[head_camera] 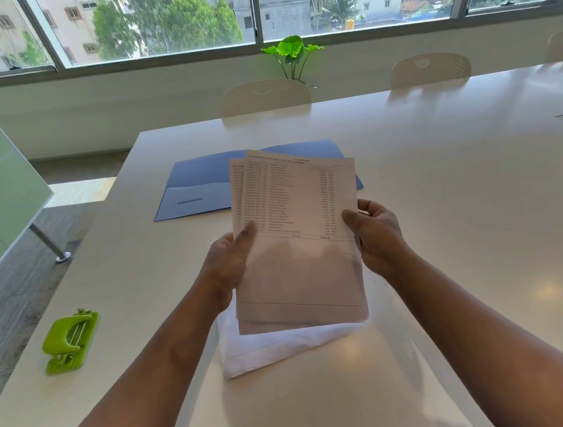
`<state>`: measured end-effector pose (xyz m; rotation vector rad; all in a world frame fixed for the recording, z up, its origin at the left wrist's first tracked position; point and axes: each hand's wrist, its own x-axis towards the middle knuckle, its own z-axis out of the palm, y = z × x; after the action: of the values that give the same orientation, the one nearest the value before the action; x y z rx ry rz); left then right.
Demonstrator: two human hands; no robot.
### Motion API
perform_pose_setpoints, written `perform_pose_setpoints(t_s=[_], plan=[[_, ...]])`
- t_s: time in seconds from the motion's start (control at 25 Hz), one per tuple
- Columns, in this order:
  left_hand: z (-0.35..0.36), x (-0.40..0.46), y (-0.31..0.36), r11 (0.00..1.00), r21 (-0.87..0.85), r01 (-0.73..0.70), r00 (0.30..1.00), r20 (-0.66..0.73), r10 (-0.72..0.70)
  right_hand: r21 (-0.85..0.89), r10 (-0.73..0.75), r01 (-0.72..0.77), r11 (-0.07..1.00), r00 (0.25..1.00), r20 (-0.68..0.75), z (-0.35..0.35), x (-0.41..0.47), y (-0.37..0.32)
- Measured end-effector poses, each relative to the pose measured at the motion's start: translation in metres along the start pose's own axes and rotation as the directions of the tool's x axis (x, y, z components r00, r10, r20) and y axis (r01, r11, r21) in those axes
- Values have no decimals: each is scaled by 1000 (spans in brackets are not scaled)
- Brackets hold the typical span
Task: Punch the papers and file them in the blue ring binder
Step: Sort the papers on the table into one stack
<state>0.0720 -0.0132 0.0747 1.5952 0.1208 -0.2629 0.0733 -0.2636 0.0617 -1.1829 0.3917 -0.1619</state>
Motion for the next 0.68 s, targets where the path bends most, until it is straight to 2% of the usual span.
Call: perform_pose_setpoints(t_s=[0.12, 0.24, 0.36, 0.48, 0.68], plan=[[0, 4, -5, 996, 91, -16, 997, -67, 23, -20, -41, 41, 999, 999, 16, 3, -2, -2], [-1, 4, -5, 997, 66, -26, 996, -84, 32, 13, -67, 66, 998, 994, 91, 4, -5, -7], [-3, 7, -4, 998, 39, -46, 993, -105, 50, 47, -38, 29, 998, 979, 202, 3, -6, -10], [-5, 7, -2, 996, 27, -85, 992, -91, 87, -38, -21, 32, 999, 966, 259, 3, -6, -7], [-9, 8, 5, 992, 35, -120, 989, -80, 123, -130, -85, 126, 984, 955, 284, 3, -4, -2]])
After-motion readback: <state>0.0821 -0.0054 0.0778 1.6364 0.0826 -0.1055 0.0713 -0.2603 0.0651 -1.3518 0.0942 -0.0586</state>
